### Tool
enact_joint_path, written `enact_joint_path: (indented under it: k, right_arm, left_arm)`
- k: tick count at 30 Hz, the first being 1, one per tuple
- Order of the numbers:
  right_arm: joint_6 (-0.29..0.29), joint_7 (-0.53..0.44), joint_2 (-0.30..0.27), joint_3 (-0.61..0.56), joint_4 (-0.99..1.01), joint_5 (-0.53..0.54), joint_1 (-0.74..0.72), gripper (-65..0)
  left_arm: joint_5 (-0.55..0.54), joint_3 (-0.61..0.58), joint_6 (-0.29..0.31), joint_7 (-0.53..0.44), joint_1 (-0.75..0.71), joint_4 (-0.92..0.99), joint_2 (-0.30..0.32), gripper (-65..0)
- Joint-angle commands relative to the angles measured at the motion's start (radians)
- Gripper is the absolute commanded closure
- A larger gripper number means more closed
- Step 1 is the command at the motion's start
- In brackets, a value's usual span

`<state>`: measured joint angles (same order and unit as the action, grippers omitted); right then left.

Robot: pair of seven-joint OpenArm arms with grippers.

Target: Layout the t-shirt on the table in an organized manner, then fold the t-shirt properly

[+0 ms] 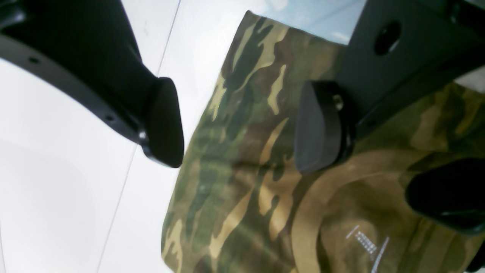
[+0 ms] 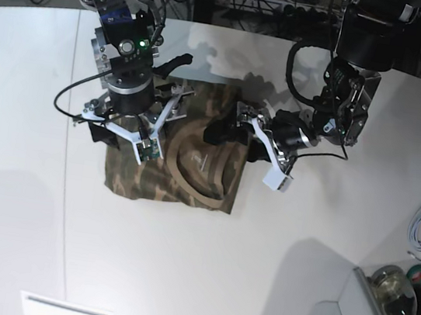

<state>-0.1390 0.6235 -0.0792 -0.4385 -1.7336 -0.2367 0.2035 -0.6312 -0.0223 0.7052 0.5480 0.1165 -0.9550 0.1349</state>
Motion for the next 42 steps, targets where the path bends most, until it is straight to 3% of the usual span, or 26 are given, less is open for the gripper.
enact_joint_path:
  k: [1, 6, 8, 10, 15, 16, 20, 23, 28, 31, 36, 42]
  right_arm:
    - [-0.001, -0.023, 0.003, 0.004, -0.021, -0.008, -0.002, -43.2]
    - [-0.001, -0.023, 0.005, 0.068, -0.026, -0.008, 0.02, -43.2]
    - [-0.001, -0.023, 0.005, 0.096, -0.026, -0.008, 0.023, -43.2]
    - [-0.001, -0.023, 0.005, 0.132, -0.026, -0.008, 0.029, -43.2]
    - [-0.001, -0.024, 0.012, 0.229, -0.047, -0.006, 0.05, -43.2]
    - [-0.001, -0.024, 0.012, 0.238, -0.05, -0.006, 0.052, -43.2]
    - [-0.001, -0.024, 0.012, 0.294, -0.055, -0.006, 0.058, -43.2]
    - [-0.001, -0.024, 0.012, 0.324, -0.053, -0.006, 0.058, -43.2]
    - [-0.001, -0.024, 0.014, 0.366, -0.052, -0.006, 0.06, -43.2]
    - [-0.001, -0.024, 0.014, 0.376, -0.055, -0.005, 0.06, -43.2]
    - [-0.001, -0.024, 0.04, 0.384, -0.055, -0.005, 0.06, -43.2]
    - [-0.001, -0.024, 0.062, 0.406, -0.047, -0.005, 0.06, -43.2]
  left_arm:
    - [0.001, 0.0, -0.007, 0.001, 0.022, 0.009, -0.005, -63.8]
    - [0.001, -0.003, -0.007, -0.044, 0.051, 0.081, -0.016, -62.7]
    - [0.001, -0.003, -0.007, -0.067, 0.059, 0.12, -0.03, -55.8]
    - [0.003, -0.005, -0.007, -0.075, 0.076, 0.15, -0.033, -43.4]
    - [0.07, -0.09, -0.007, -0.076, 0.116, 0.187, -0.034, -4.9]
    - [0.084, -0.1, -0.007, -0.076, 0.124, 0.187, -0.034, 0.0]
    - [0.169, -0.109, -0.007, -0.058, 0.159, 0.167, -0.03, 0.0]
    - [0.245, -0.109, -0.007, 0.039, 0.182, 0.133, -0.024, 0.0]
    - [0.495, -0.173, -0.007, 0.131, 0.21, 0.008, -0.001, 0.0]
    - [0.656, -0.318, -0.007, 0.126, 0.243, -0.011, 0.012, 0.0]
    - [0.808, -0.565, -0.007, 0.068, 0.288, -0.019, 0.01, 0.0]
    - [0.939, -0.64, -0.007, -0.045, 0.308, -0.017, -0.056, 0.0]
